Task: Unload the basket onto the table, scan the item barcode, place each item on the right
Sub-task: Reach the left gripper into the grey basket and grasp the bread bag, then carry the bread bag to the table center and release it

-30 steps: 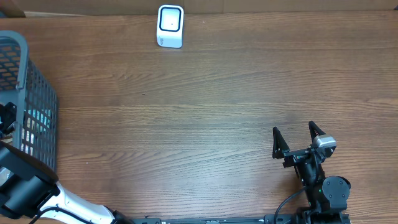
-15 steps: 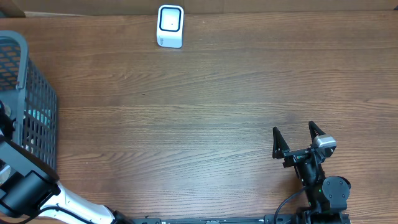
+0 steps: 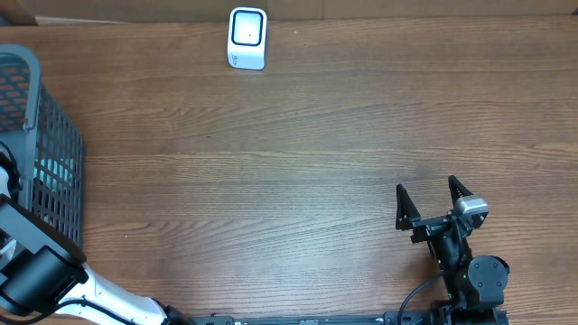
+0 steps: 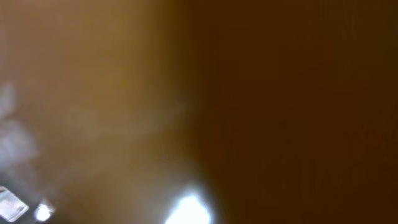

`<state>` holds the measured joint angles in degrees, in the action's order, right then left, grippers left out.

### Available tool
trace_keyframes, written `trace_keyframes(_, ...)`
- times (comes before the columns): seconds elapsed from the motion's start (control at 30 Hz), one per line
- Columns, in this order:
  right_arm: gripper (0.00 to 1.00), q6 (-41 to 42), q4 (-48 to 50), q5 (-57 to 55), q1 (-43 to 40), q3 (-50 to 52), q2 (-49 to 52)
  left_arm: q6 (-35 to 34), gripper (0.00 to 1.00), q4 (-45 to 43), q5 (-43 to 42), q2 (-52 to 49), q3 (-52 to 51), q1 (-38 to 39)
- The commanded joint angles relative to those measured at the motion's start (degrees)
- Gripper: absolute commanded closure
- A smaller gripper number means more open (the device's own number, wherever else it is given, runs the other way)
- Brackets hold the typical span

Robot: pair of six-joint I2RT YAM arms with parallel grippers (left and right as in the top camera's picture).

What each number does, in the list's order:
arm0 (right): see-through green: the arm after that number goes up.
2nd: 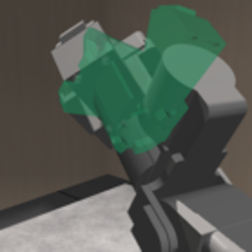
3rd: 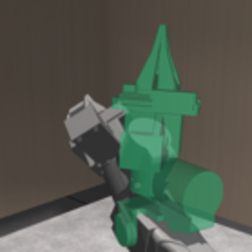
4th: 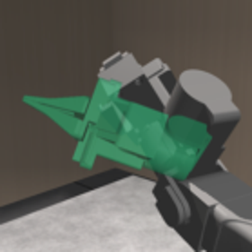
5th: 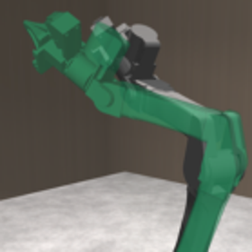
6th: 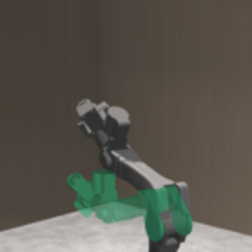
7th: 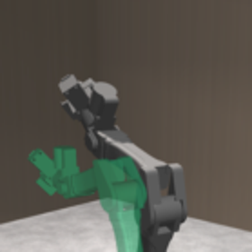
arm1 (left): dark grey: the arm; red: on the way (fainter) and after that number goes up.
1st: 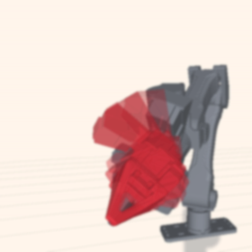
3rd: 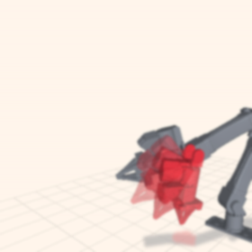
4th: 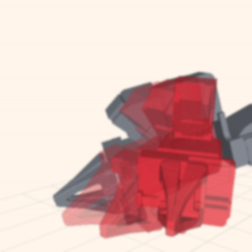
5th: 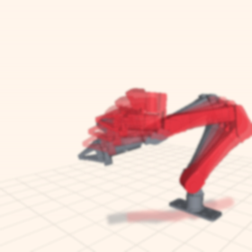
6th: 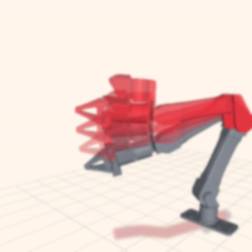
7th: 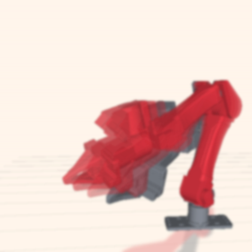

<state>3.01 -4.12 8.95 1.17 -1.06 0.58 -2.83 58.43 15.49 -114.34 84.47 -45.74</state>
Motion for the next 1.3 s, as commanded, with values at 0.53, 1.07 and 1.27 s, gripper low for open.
trace_keyframes(0.53, 0.0, 0.0, 0.2, -0.3, -0.2, 0.6, -0.4, 0.1, 0.96, 16.8, -11.0, -0.1, 23.2, 0.4)
trace_keyframes(1.07, 0.0, 0.0, 0.2, -0.3, -0.2, 0.6, -0.4, 0.0, 0.96, 32.6, -25.7, 11.5, 63.6, 8.0)
trace_keyframes(1.27, 0.0, 0.0, 0.2, -0.3, -0.2, 0.6, -0.4, -3.0, 0.96, 34.8, -25.4, 16.7, 63.6, 21.5)
